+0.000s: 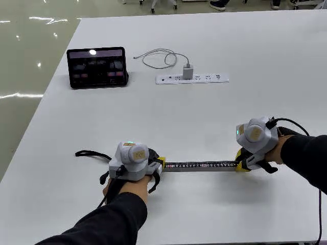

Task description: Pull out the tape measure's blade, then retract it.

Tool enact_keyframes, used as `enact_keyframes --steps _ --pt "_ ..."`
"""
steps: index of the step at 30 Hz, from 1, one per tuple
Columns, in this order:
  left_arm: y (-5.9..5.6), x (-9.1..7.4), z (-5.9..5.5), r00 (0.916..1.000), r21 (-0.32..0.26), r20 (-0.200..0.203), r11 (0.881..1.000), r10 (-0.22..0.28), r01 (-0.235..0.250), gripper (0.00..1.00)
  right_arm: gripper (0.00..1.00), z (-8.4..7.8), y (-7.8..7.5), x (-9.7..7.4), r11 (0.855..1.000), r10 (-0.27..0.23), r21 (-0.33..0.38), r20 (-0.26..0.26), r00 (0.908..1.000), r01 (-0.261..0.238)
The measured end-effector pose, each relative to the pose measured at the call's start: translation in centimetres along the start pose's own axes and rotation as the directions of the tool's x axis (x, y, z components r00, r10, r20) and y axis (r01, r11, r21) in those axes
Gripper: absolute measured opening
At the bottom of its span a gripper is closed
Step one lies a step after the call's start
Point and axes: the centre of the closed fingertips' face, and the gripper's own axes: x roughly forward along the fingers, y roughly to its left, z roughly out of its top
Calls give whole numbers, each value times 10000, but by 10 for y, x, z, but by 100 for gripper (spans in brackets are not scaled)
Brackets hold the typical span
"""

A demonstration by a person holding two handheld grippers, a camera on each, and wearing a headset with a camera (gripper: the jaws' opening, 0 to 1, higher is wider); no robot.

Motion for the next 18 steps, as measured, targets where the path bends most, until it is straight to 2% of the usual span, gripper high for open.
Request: enact_keyframes --steps 5,7,18 --pt "0 0 0 10000 -11 -38 10000 -8 8 63 11 2 0 1 10000 -11 -11 -18 10000 11" --pt "0 0 -1 10000 -17 -42 10000 -14 14 63 10 3 0 2 9998 4 -177 124 9999 -2" --pt "0 0 -1 10000 -31 -55 10000 -39 39 63 11 13 2 4 9999 -81 65 180 9998 80"
